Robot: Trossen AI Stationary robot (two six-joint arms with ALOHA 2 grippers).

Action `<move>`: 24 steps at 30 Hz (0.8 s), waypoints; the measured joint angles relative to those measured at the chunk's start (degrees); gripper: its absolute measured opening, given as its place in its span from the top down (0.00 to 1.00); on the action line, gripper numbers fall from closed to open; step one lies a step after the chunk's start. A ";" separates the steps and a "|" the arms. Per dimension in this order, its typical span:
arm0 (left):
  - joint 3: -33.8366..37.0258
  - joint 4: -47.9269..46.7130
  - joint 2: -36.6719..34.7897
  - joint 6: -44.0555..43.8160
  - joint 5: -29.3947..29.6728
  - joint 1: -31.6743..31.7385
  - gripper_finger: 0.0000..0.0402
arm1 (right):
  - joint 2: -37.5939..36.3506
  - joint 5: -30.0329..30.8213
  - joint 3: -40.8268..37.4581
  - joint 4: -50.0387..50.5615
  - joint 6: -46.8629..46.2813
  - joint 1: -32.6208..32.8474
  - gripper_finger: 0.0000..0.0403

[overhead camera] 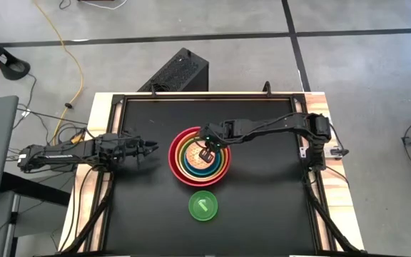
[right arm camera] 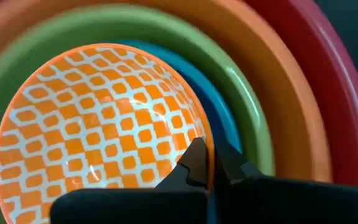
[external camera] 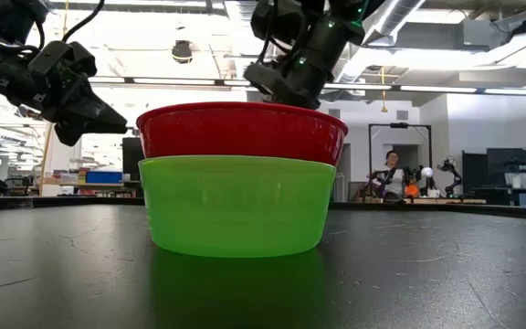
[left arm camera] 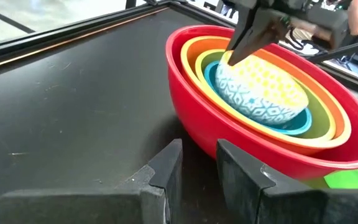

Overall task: Nest bowls inside each other
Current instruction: Stack the orange patterned bowl on top of the blue bowl

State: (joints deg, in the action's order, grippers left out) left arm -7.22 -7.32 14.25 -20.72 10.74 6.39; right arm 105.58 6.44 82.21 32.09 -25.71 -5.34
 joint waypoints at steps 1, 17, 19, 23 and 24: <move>0.00 0.10 -0.01 -0.01 0.01 0.00 0.78 | 0.32 0.07 -0.01 0.60 0.05 0.00 0.99; 0.00 0.36 0.00 -0.10 -0.47 0.00 0.78 | 1.61 -0.13 -0.02 -0.96 -1.83 0.10 0.82; 0.00 0.36 -0.01 -0.10 -0.47 0.00 0.78 | 1.55 -0.26 0.00 -0.92 -2.35 0.08 0.79; 0.00 0.36 -0.01 -0.11 -1.20 0.00 0.78 | 1.55 -0.29 2.59 3.81 -1.45 0.07 0.72; 0.00 0.36 -0.01 -0.10 -1.51 0.00 0.78 | 1.54 -0.31 3.62 4.95 -1.42 0.08 0.70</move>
State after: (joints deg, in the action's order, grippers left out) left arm -7.22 -6.96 14.24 -20.82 9.23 6.40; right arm 107.12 6.13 85.83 37.04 -27.12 -5.27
